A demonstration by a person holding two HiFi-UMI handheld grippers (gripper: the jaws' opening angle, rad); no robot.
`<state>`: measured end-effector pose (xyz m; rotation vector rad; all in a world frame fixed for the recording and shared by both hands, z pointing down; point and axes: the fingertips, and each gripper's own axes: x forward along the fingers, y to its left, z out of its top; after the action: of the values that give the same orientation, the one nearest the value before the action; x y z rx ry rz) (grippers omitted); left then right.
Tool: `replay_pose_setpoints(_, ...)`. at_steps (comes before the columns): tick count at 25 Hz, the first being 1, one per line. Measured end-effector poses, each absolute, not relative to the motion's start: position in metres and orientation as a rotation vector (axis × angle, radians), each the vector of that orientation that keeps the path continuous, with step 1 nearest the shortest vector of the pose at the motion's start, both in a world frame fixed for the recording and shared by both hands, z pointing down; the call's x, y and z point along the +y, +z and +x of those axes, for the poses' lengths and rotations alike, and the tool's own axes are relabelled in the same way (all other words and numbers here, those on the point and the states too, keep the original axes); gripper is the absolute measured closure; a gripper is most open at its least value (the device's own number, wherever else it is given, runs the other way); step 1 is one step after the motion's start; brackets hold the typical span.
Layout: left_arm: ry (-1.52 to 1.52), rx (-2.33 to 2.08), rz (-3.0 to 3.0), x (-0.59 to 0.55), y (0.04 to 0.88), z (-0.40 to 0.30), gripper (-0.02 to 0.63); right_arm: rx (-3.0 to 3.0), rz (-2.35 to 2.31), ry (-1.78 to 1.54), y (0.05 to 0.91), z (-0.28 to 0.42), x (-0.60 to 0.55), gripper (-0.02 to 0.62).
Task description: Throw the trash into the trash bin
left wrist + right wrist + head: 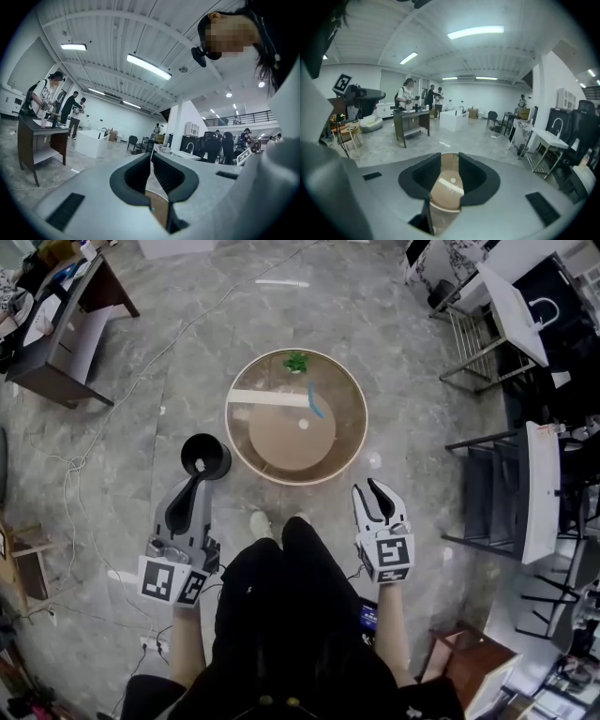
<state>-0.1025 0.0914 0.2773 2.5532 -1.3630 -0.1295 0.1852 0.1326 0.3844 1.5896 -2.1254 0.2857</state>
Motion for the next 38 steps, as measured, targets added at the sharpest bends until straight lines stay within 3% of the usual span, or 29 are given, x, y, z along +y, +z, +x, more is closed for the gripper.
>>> replay_pose_setpoints(3, -0.092, -1.389, 2.531, 0.087, 0.279, -0.109, 0.594, -2.098, 1.52, 0.395, 0.426, 0.193, 0.113, 0.448)
replay_pose_setpoints(14, 0.025, -1.699, 2.231, 0.047, 0.304, -0.117, 0.594, -1.89, 1.196, 0.565, 0.618, 0.246, -0.021, 0.403)
replay_pose_setpoints(28, 0.157, -1.767, 1.854, 0.044, 0.411, -0.124, 0.594, -1.659, 0.865, 0.705, 0.853, 0.256, -0.106, 0.445)
replay_pose_setpoints(35, 0.17, -1.748, 1.745, 0.054, 0.445, -0.137, 0.594, -1.618, 0.883, 0.735, 0.891, 0.253, -0.132, 0.45)
replay_pose_setpoints(38, 0.152, -1.74, 1.722, 0.054, 0.451, -0.14, 0.594, -1.597, 0.865, 0.737, 0.9, 0.252, -0.134, 0.49)
